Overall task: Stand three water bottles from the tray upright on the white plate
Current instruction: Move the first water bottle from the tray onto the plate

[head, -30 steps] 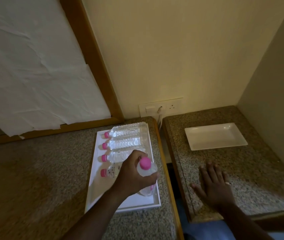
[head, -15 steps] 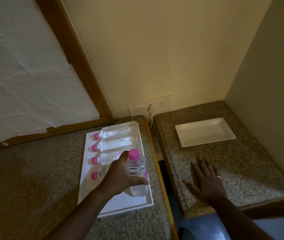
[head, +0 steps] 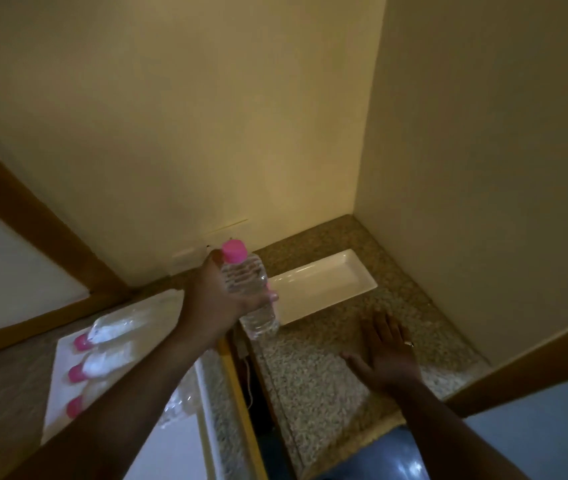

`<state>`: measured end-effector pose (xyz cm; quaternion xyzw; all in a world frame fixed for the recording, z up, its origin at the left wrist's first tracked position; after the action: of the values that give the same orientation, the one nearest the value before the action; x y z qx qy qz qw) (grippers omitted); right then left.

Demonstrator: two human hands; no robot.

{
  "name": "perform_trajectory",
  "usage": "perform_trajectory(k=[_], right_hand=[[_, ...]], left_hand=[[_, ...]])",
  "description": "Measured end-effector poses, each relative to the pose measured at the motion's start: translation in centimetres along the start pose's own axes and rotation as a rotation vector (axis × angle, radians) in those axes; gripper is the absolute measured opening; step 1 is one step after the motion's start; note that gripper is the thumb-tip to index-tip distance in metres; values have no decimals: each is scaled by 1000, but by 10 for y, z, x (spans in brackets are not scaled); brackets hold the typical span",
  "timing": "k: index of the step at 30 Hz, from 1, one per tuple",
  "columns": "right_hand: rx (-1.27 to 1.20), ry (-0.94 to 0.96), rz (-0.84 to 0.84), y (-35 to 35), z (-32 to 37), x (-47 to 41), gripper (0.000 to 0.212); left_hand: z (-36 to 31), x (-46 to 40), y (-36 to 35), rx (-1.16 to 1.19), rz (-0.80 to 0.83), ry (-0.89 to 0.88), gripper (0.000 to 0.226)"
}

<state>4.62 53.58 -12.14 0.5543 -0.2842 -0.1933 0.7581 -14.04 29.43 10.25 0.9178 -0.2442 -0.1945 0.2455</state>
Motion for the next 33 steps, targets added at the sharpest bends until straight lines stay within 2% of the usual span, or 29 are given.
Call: perform_trajectory(k=[4,9,16,24,29,33], right_hand=[[48,33,35,2,-23,-28,105],[60,27,19,-5,-31,-45,102],[22,30,-15,2,-29,-45,96],[13,37,-28,-1,-29,-44,96],[30,23,-26,-3,-30,-46,98],[31,27,-23,-1,-31,-46,99]], left_hand=[[-1,-52,-70,-21,-27,0,84],[-1,-92,-140,24,-17,-31,77],[10,-116,-196,39,-36,-5,81],[20,-112,-227,-34,38,-65,91],[19,-108,-228,1,51,-62,98],[21,-102,-221,0,104,-48,114]])
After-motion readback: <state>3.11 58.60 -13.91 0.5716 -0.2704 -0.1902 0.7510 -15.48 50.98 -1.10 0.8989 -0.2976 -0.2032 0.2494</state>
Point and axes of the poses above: each hand's wrist, its own x-axis away from the middle knuckle, its own y-axis out of the back of the hand, z = x × y, the point moved 7 cm from there along -x, towards the middle knuckle, and after that the axes turned 12 degrees about -y, right-handed, at the moved point
